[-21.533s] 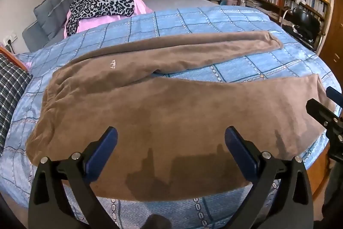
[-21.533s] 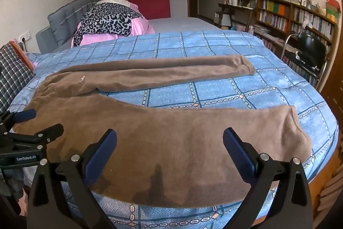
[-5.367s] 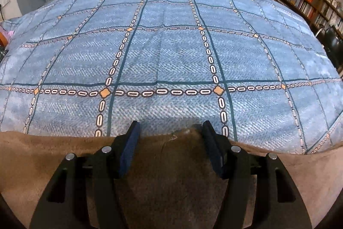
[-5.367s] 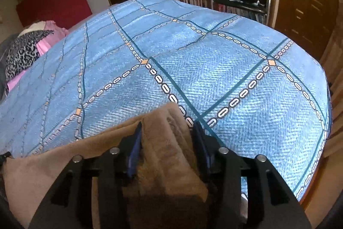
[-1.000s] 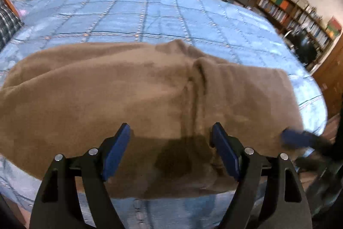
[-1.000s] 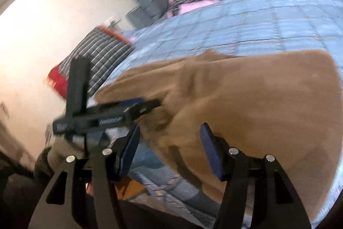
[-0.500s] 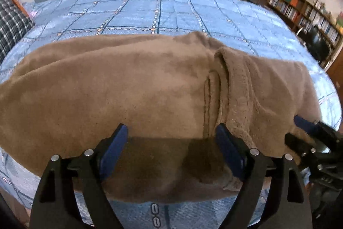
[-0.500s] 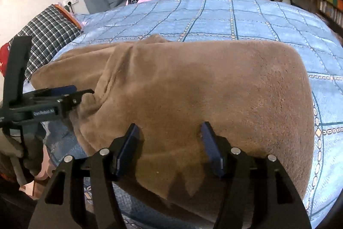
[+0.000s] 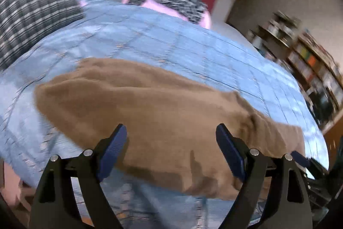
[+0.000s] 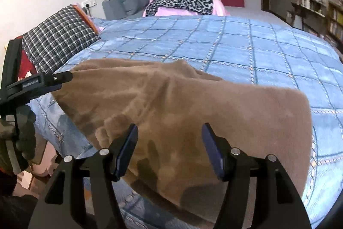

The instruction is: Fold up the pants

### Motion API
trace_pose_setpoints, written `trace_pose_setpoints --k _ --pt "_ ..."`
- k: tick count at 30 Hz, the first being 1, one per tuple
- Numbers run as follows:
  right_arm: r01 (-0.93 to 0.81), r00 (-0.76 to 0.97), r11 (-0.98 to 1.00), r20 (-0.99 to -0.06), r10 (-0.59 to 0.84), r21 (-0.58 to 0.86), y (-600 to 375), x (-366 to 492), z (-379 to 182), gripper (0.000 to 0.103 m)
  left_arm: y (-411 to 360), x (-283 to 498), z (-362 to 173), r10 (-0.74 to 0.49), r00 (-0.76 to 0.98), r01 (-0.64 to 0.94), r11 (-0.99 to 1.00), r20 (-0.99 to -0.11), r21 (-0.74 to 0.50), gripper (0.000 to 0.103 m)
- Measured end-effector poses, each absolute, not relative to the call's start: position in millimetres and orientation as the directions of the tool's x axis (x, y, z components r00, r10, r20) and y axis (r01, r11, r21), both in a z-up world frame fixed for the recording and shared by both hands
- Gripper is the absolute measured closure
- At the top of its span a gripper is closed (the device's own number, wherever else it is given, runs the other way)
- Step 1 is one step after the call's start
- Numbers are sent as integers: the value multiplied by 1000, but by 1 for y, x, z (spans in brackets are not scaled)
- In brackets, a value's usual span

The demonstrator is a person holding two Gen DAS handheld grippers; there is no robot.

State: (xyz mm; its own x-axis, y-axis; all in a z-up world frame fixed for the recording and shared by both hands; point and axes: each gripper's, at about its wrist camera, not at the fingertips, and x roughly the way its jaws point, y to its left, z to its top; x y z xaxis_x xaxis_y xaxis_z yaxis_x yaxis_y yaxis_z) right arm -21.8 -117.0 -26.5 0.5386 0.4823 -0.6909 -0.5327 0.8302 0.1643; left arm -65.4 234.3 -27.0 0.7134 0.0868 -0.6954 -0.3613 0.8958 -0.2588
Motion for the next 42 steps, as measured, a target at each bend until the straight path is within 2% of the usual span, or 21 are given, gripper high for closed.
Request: trace_pose_setpoints --k 8,15,18,26,32,33,34,35,37,38,42 --pt "-588 504 796 -703 502 147 -80 -17 -30 41 297 -94 -43 163 664 -516 806 -729 -290 17" --pt "-606 475 784 -730 492 135 -61 -11 -45 40 330 -92 -76 100 650 -562 730 -753 -389 17" --pt "-599 464 787 -737 491 147 -60 -8 -51 36 333 -83 -85 84 663 -555 721 -744 -414 16" --pt "-591 464 792 -740 487 151 -60 -7 -57 35 351 -56 -95 58 729 -526 685 -682 -504 7" --pt "-587 468 795 -736 489 155 -60 -8 -58 34 357 -44 -97 70 747 -528 665 -661 -527 7" --pt "-587 468 794 -736 489 154 -60 -8 -58 34 358 -43 -97 69 753 -526 660 -654 -536 9" --pt "-588 469 794 -735 489 153 -60 -8 -58 34 359 -43 -97 67 755 -526 657 -652 -541 16" --pt "-587 469 795 -736 489 154 -60 -8 -58 34 360 -41 -97 57 759 -521 650 -648 -553 28" --pt "-587 468 795 -736 489 155 -60 -8 -58 34 363 -38 -98 0 778 -488 630 -628 -604 43" --pt "-587 468 795 -736 490 156 -60 -8 -58 34 363 -36 -98 -7 781 -484 625 -625 -612 47" --pt "-587 467 794 -736 490 156 -60 -8 -58 34 364 -31 -104 -12 777 -494 607 -629 -623 48"
